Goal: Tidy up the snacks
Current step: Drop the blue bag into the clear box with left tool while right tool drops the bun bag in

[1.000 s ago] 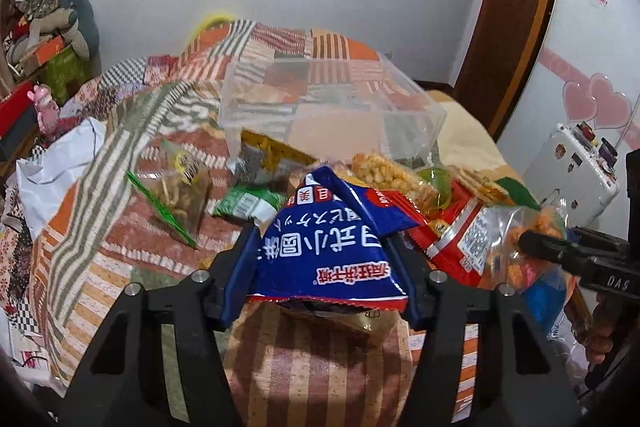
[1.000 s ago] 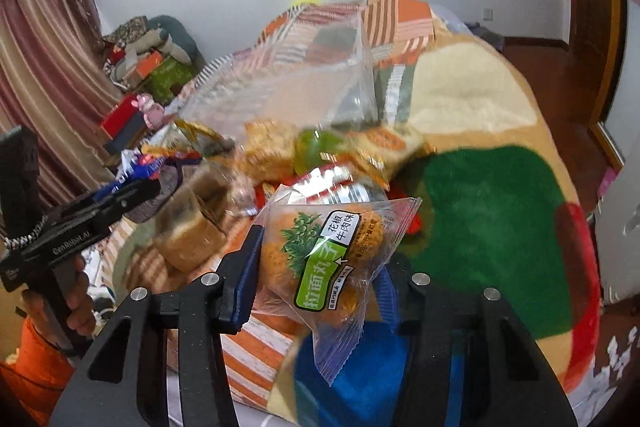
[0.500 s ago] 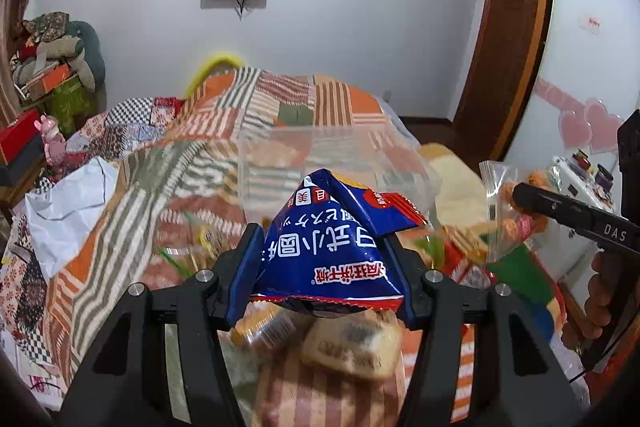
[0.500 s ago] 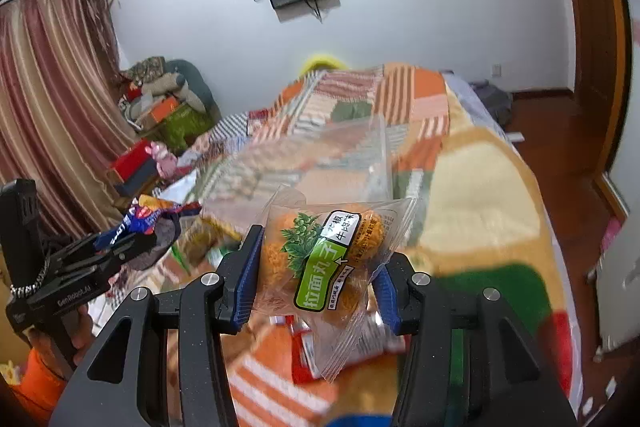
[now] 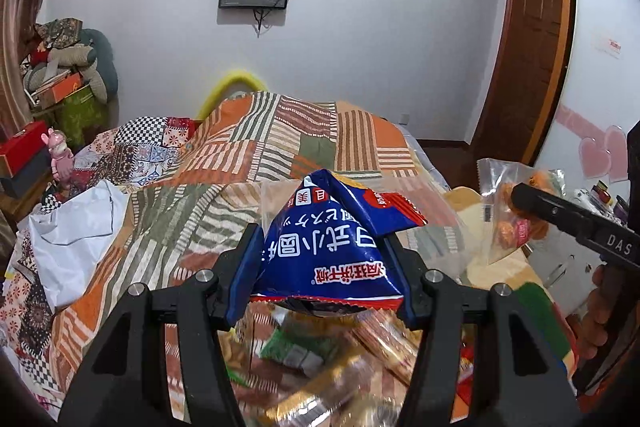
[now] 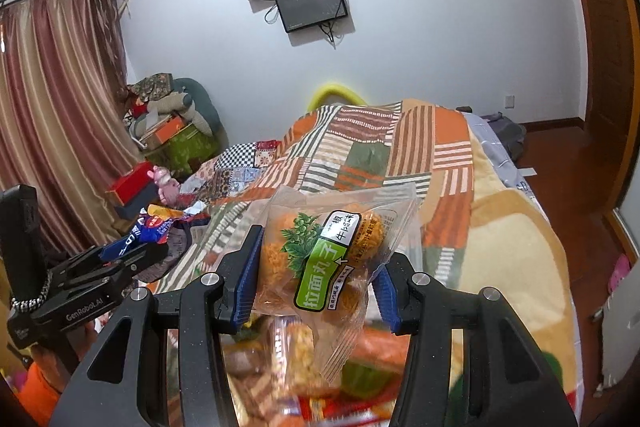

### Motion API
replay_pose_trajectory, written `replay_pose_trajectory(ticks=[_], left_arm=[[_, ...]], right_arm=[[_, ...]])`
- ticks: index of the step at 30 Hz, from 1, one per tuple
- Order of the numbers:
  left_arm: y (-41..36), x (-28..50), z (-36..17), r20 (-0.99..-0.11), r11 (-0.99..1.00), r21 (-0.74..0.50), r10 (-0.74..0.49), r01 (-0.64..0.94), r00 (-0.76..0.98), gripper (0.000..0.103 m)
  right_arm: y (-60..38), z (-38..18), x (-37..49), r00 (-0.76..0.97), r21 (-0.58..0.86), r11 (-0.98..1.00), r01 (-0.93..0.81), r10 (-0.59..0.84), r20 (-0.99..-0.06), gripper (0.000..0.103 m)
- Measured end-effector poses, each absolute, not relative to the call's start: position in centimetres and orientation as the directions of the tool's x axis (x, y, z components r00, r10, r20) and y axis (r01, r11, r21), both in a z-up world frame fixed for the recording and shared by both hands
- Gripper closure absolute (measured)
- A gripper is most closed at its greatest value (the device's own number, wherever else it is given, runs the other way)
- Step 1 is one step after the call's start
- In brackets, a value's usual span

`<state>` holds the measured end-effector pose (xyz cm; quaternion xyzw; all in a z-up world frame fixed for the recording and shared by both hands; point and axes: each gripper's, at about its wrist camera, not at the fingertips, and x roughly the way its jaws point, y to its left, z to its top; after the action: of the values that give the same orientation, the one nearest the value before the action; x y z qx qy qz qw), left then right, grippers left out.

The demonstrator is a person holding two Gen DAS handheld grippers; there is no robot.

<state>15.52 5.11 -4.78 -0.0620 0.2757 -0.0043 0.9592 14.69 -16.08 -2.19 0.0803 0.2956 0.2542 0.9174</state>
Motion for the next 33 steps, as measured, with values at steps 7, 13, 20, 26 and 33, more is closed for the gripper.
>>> replay_pose_trajectory(ticks=[7,13,20,26,33], left_arm=[[5.2,19.2,-6.0,-0.554,0.995,-0.098,-0.03,-0.029,0.832,0.046],[5.2,22.2,-7.8,-0.605,0.992,-0.119,-0.047,-0.032,0.795,0.046],[5.3,25.1,-10.1,-0.676,0.99,-0.132,-0.061,-0.039,0.734,0.046],[4.7,25.8,-11.4,-0.707,0.993,-0.119,-0.072,-0.019,0.703,0.045],[4.0,25.4,-10.8,-0.699,0.996,-0.085,-0.061,0.002,0.712,0.043]], right_arm=[[-14.6,-4.0,17.5,0.675,0.299,0.87,-0.393,0.494,-0.548,0.057],[-13.5,-5.7,19.9,0.634,0.303,0.873,-0.382,0.487,-0.601,0.057],[-12.4,-7.8,21.6,0.578,0.299,0.879,-0.371,0.471,-0.667,0.057],[-11.9,-9.4,22.4,0.526,0.299,0.884,-0.36,0.457,-0.717,0.057],[-12.4,-8.7,22.0,0.522,0.314,0.88,-0.357,0.466,-0.714,0.05]])
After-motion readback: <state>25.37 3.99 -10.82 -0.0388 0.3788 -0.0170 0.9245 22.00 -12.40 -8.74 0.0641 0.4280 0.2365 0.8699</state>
